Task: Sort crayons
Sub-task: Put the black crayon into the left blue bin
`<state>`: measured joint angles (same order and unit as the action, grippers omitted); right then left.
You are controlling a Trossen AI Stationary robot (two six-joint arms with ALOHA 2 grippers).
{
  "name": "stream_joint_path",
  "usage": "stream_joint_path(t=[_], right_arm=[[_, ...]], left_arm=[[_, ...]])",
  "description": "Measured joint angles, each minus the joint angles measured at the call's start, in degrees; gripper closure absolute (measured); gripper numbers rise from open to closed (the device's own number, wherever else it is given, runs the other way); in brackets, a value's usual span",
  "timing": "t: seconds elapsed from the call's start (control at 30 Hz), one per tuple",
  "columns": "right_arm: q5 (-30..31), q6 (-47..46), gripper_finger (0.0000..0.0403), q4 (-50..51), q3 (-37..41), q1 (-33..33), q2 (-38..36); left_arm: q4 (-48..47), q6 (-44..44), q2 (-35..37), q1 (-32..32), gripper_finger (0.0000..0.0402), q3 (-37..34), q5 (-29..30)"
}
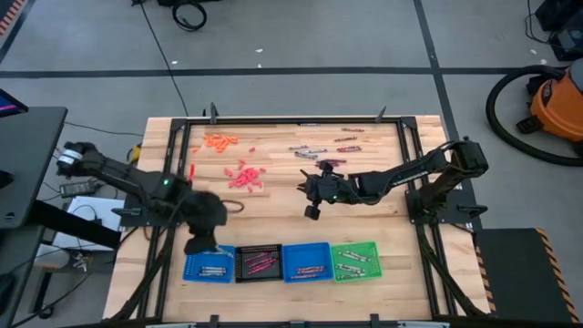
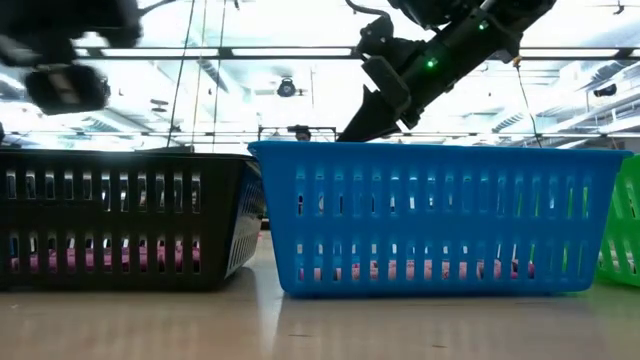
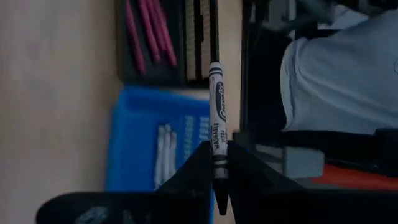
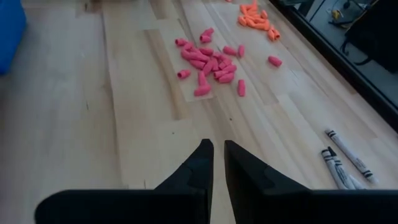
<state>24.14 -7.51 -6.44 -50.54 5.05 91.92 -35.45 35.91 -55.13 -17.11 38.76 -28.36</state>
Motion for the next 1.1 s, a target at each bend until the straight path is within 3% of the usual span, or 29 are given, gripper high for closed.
stream_joint_path(t=[0.2,0.43,0.73,1.1], right_arm=[[0.02,0.59,0.0356,-0.34,0.00,0.27,0.00],[0.02,1.22,0.0356,-0.49,0.00,0.27,0.00],[-0.03,1.24,0.0356,-1.43,0.00,1.38,0.00],[0.05,1.68,0.0356,-1.68,0.00,2.04,0.02]], left_arm=[[-4.03,13.09,-0.35,-10.81,0.0363,-0.65,9.47],[-3.82,29.12,-0.36,-16.57,0.0363,-4.06,13.03],[1.46,34.00,-4.73,-17.81,0.0363,-5.51,17.85],[9.26,36.61,-14.88,-20.42,0.0363,-5.53,17.90]])
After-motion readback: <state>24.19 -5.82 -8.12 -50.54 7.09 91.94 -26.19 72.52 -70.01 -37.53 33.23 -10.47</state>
